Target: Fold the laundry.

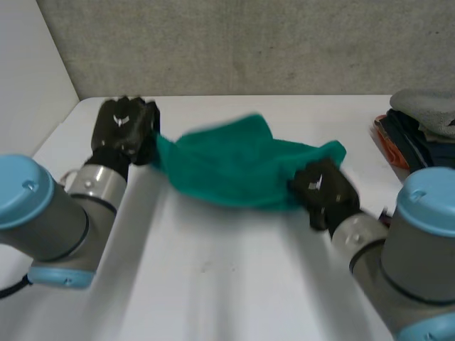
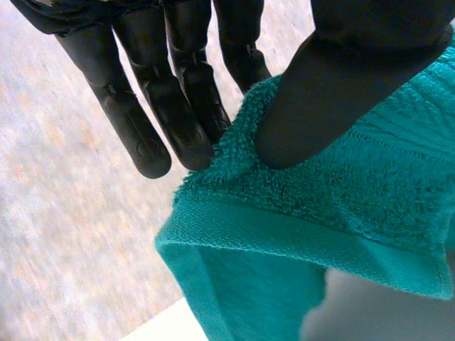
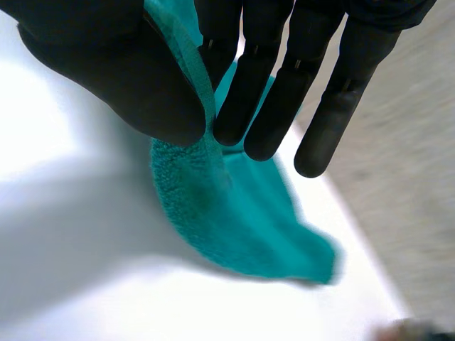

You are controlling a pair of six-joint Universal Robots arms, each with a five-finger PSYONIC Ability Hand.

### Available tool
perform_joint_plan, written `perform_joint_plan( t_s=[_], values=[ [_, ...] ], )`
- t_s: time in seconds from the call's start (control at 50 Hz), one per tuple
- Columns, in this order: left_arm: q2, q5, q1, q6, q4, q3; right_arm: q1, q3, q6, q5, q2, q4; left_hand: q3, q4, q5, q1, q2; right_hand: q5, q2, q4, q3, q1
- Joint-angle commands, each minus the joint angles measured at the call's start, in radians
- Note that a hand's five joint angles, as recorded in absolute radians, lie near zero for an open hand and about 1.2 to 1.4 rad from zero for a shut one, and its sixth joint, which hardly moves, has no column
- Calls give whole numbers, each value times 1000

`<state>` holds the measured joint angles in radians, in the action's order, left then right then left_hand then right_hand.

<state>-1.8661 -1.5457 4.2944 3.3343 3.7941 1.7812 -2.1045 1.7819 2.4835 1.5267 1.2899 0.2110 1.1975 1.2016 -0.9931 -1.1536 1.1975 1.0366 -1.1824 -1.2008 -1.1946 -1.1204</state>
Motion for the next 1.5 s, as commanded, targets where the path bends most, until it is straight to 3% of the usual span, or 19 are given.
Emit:
perform_joint_plan(
  t_s=[0.02,0.08,0.2,0.26,0.42,0.5,0.76,0.92,0.96,0.98,1.0,1.02,1.04,1.12,1.2,1.22,1.38,1.5],
  values=[
    [-2,-1,8,-1,-33,57,-9,-67,141,-71,-14,-139,199,195,-229,-243,199,-194,165,183,177,103],
    [15,-1,10,-1,-76,67,32,-113,143,-102,-5,-165,199,195,-229,-243,199,-687,658,677,670,596],
    [44,1,13,-1,-158,81,142,-222,138,-132,12,-235,199,195,-229,-243,199,-832,804,822,816,742],
    [45,3,18,-1,-171,86,161,-312,95,-187,11,-333,199,195,-229,-243,199,-859,830,849,842,768],
    [62,1,19,1,-182,95,164,-539,-159,-376,-187,-472,199,195,-229,-243,199,-833,804,822,816,742],
    [71,1,18,1,-186,95,166,-648,-241,-395,-311,-472,199,195,-229,-243,199,-821,792,810,804,730],
    [79,1,16,1,-188,101,167,-1152,-249,-390,-797,-455,199,195,-229,-243,199,-797,769,787,781,707],
    [79,1,15,1,-188,103,188,-1289,-250,-393,-925,-464,199,195,-229,-243,199,-753,725,743,737,663],
    [82,1,15,1,-188,103,196,-1293,-250,-399,-928,-466,199,195,-229,-243,199,-534,505,524,517,443],
    [88,1,16,1,-188,103,196,-1293,-250,-402,-926,-467,199,195,-229,-243,199,-428,400,418,412,338],
    [91,1,16,1,-188,103,201,-1296,-250,-407,-925,-467,199,195,-229,-243,199,-64,35,54,48,-27],
    [93,1,16,1,-188,103,202,-1296,-250,-408,-922,-467,199,195,-229,-243,199,140,-169,-150,-157,-231],
    [97,1,18,1,-188,103,204,-1294,-249,-408,-919,-467,199,195,-229,-243,199,185,-213,-195,-201,-275],
    [113,-1,19,1,-188,103,211,-1260,-244,-378,-851,-455,199,195,-229,-243,199,185,-214,-195,-202,-276],
    [133,-1,24,2,-195,101,236,-1159,-233,-295,-724,-440,199,195,-229,-243,199,185,-214,-195,-202,-276],
    [139,-1,25,4,-198,101,244,-1068,-227,-258,-625,-418,199,195,-229,-243,199,185,-214,-195,-202,-276],
    [226,1,103,-3,-266,80,314,-762,-222,-229,-246,-409,199,195,-229,-243,199,185,-214,-195,-202,-276],
    [268,3,101,-6,-290,75,354,-579,-236,-250,-100,-420,199,195,-229,-243,199,177,-206,-188,-194,-268]
  ],
)
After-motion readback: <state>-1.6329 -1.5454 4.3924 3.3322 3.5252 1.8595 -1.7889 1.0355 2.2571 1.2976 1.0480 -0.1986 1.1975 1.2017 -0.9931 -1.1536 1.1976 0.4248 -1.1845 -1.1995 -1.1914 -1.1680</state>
